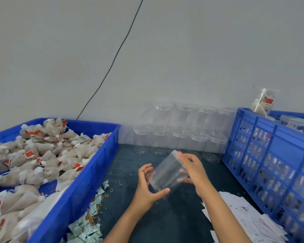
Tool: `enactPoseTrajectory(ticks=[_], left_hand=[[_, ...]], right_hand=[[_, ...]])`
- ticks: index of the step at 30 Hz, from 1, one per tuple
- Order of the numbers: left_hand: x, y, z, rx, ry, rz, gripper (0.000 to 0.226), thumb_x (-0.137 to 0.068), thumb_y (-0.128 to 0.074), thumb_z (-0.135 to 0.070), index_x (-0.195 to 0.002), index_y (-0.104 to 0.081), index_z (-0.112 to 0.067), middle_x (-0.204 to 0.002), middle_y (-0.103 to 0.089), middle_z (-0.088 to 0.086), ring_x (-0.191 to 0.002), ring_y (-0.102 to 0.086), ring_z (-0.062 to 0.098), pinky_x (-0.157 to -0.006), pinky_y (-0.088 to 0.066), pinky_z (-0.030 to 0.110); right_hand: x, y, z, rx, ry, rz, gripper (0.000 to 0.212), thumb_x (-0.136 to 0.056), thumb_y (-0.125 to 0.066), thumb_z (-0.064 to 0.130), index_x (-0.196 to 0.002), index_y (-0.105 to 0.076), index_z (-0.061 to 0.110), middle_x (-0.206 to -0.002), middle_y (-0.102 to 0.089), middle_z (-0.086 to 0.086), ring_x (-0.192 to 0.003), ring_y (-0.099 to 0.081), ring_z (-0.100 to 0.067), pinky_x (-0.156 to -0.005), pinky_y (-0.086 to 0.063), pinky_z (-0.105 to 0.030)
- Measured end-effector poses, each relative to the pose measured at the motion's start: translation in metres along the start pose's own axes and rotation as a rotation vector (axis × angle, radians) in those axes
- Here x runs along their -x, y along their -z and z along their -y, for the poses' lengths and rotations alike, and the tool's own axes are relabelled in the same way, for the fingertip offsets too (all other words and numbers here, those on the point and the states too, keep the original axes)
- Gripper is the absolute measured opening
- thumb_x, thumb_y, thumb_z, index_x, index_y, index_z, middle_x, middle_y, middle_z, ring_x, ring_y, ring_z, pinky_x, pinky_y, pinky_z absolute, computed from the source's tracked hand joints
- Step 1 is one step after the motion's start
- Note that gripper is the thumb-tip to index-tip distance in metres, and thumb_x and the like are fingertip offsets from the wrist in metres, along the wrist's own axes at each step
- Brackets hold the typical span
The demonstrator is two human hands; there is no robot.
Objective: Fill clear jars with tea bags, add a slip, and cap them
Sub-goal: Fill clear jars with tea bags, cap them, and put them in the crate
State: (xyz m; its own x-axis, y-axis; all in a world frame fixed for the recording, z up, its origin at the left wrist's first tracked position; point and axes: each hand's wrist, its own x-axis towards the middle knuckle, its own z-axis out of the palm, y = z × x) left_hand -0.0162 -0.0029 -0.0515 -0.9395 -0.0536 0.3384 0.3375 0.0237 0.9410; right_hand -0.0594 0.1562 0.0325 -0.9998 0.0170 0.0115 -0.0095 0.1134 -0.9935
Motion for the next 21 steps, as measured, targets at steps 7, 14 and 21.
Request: enactPoseTrajectory(ticks=[7, 14, 21], left_hand=[[0.002, 0.0, -0.008, 0.21, 0.051, 0.062, 0.121, -0.047, -0.09, -0.051, -0.14, -0.013, -0.045, -0.139, -0.038, 0.001, -0.116, -0.062, 0.024, -0.087, -0.056, 0.039], [-0.002, 0.002, -0.006, 0.298, 0.083, -0.059, 0.099, -0.049, -0.078, -0.074, -0.134, -0.031, -0.055, -0.133, -0.045, 0.001, -0.108, -0.062, 0.024, -0.075, -0.055, 0.03], [-0.006, 0.004, -0.003, 0.321, 0.135, -0.127, 0.063, -0.058, -0.064, -0.063, -0.116, -0.05, -0.042, -0.115, -0.055, 0.011, -0.08, -0.065, 0.023, -0.051, -0.046, 0.029]], right_hand=[[0.007, -0.01, 0.0, -0.124, 0.018, 0.071, 0.025, -0.094, -0.049, 0.044, -0.113, -0.054, 0.028, -0.121, -0.056, -0.006, -0.099, -0.064, -0.022, -0.06, -0.06, -0.038], [0.01, -0.011, -0.007, 0.033, 0.011, 0.196, 0.047, -0.09, -0.033, 0.068, -0.121, -0.05, 0.037, -0.125, -0.052, 0.002, -0.11, -0.058, -0.019, -0.076, -0.058, -0.04], [0.006, -0.025, -0.018, 0.079, 0.159, 0.075, 0.023, -0.099, -0.041, 0.044, -0.098, -0.058, 0.028, -0.11, -0.06, -0.004, -0.104, -0.057, -0.022, -0.086, -0.052, -0.042]])
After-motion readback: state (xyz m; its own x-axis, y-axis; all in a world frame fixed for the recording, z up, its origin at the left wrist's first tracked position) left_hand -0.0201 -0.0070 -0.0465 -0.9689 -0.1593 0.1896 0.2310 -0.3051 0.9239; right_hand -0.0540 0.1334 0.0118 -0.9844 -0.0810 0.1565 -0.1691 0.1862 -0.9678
